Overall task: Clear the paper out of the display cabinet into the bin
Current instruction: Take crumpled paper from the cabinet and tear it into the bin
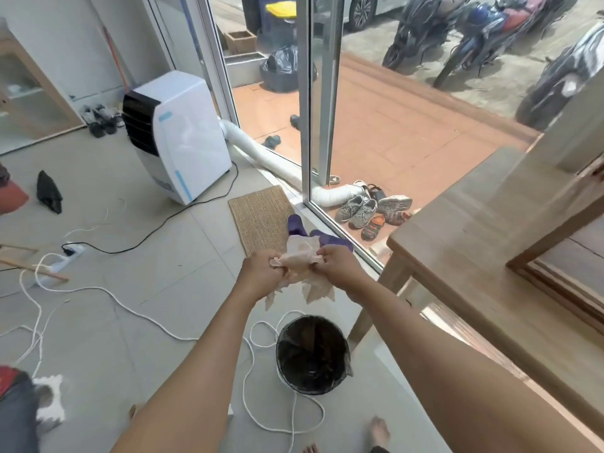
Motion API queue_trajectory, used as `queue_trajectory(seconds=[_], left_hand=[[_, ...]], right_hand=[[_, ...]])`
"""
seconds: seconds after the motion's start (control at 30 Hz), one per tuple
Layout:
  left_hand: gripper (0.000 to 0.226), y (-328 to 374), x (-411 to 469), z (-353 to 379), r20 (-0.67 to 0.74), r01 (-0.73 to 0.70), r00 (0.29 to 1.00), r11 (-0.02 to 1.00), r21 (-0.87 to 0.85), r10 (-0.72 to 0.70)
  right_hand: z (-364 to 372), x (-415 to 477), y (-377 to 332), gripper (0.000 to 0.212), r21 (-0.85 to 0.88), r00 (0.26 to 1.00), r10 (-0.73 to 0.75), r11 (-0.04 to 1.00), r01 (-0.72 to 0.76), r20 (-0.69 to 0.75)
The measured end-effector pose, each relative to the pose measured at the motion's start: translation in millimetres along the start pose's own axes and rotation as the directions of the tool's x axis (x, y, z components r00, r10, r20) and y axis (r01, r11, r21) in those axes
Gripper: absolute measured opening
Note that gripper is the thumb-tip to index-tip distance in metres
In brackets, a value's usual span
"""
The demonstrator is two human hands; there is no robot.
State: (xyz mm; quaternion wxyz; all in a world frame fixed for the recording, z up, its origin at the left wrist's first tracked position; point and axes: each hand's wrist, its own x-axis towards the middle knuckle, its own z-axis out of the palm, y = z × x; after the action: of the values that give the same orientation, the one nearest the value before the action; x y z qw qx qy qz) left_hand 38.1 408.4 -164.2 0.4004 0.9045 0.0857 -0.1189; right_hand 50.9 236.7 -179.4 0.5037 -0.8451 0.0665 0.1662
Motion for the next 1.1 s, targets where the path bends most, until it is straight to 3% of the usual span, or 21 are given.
queue_trajectory(seconds=[0.27, 0.37, 0.5, 0.6, 0.67, 0.8, 1.1], left_hand=[[0.018, -105, 45, 102, 0.067, 0.250, 0.967, 0.966, -0.060, -0.246], [0.025, -140, 58, 147, 0.104, 0.313, 0.946, 0.949, -0.038, -0.307], [0.016, -186, 68, 204, 0.172, 0.416, 0.900, 0.907, -0.062, -0.400], [0.018, -218, 74, 240, 0.222, 0.481, 0.862, 0.874, -0.077, -0.455], [0.017, -236, 79, 261, 0.266, 0.510, 0.837, 0.858, -0.062, -0.478], [0.018, -269, 92, 296, 0.318, 0.547, 0.800, 0.836, -0.039, -0.509], [0.019, -319, 126, 338, 0.335, 0.523, 0.806, 0.852, -0.016, -0.488]], right_hand=[[64, 60, 117, 0.016, 0.306, 0.944, 0.323, 0.893, -0.330, 0.074], [86, 78, 167, 0.042, 0.290, 0.901, 0.414, 0.853, -0.433, 0.129], [110, 97, 230, 0.050, 0.259, 0.834, 0.525, 0.793, -0.551, 0.167], [128, 110, 273, 0.043, 0.227, 0.784, 0.587, 0.751, -0.620, 0.203], [141, 119, 298, 0.049, 0.182, 0.757, 0.610, 0.738, -0.650, 0.235], [163, 134, 334, 0.036, 0.151, 0.720, 0.649, 0.708, -0.690, 0.246], [204, 167, 391, 0.042, -0.015, 0.790, 0.573, 0.811, -0.584, 0.219]])
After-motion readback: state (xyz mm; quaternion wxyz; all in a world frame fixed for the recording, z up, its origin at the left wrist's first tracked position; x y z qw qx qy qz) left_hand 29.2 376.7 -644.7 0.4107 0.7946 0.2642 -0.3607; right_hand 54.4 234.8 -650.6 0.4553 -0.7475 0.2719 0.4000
